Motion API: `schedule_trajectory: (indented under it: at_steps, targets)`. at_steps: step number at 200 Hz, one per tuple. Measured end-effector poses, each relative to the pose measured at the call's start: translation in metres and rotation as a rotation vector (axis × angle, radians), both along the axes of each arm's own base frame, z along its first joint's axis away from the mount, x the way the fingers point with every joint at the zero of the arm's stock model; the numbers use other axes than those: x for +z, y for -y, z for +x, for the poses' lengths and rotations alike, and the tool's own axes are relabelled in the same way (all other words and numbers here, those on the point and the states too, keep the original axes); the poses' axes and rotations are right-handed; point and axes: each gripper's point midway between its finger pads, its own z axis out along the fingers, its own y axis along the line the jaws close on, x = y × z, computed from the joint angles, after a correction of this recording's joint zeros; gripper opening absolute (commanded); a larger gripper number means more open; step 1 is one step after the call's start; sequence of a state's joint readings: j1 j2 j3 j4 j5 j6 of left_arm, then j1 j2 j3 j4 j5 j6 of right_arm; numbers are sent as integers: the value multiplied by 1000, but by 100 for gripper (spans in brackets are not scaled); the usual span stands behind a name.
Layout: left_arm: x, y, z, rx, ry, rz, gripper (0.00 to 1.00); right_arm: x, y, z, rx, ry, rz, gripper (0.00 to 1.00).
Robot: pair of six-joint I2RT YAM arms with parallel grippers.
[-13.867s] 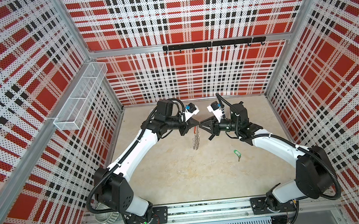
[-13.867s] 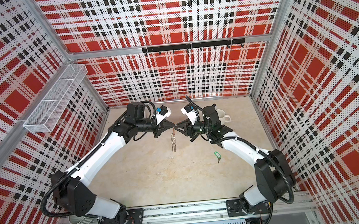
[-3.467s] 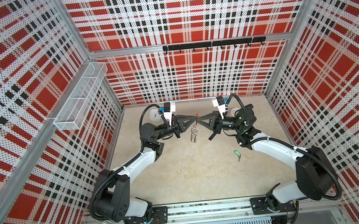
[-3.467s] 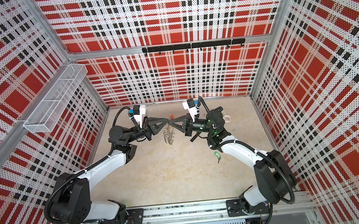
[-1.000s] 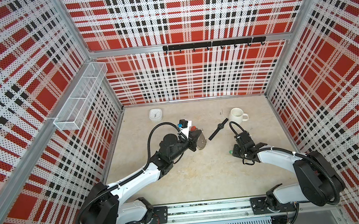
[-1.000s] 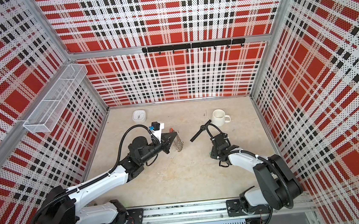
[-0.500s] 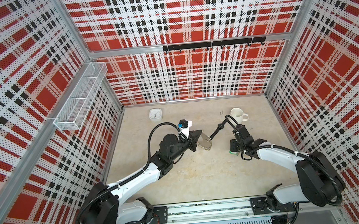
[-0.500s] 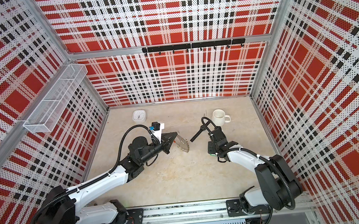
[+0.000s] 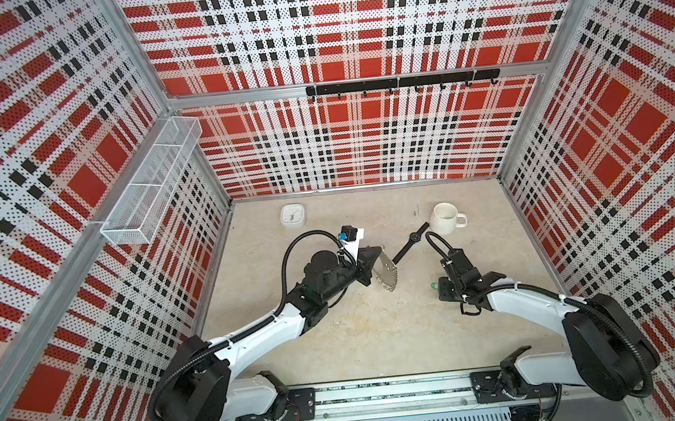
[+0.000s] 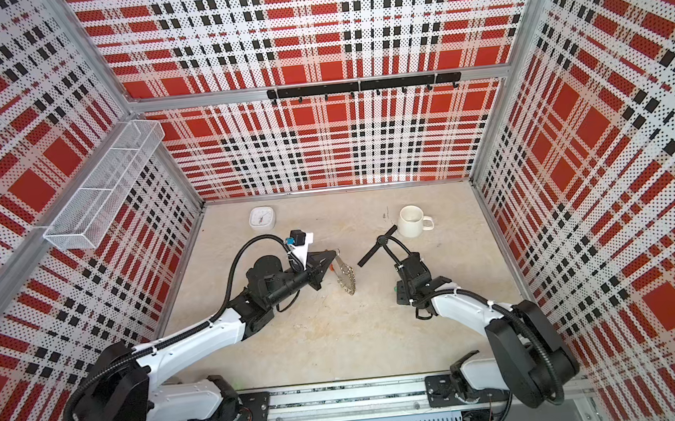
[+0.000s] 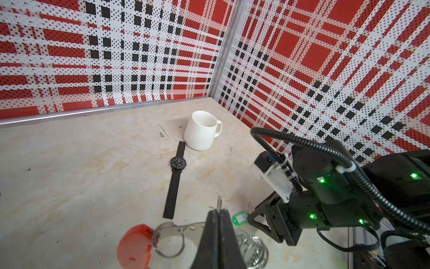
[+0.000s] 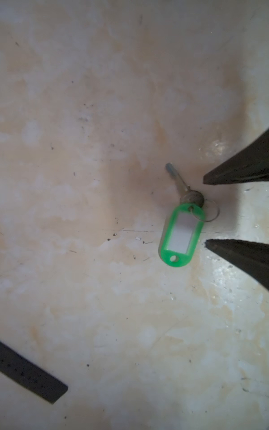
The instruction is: Put the keys on the keyring
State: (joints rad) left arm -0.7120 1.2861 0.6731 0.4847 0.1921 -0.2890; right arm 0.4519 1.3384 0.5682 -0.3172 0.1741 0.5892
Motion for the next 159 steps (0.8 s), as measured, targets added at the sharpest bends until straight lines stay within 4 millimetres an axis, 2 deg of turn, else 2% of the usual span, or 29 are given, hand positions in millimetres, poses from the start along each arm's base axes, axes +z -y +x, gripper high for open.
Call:
schedule_trajectory:
  at_steps: [28, 51, 85, 159]
  targets:
    - [1, 1, -1, -6, 0, -2, 0, -8, -1, 0, 8, -21, -14, 35]
    - [1, 1, -1, -6, 0, -2, 0, -8, -1, 2, 9, -15, -19, 19]
    - [2, 1, 0, -7, 1, -3, 0, -7, -1, 3, 12, -13, -22, 2]
    - [1, 5, 2, -14, -4, -2, 0, 11, -8, 9, 24, 25, 12, 0]
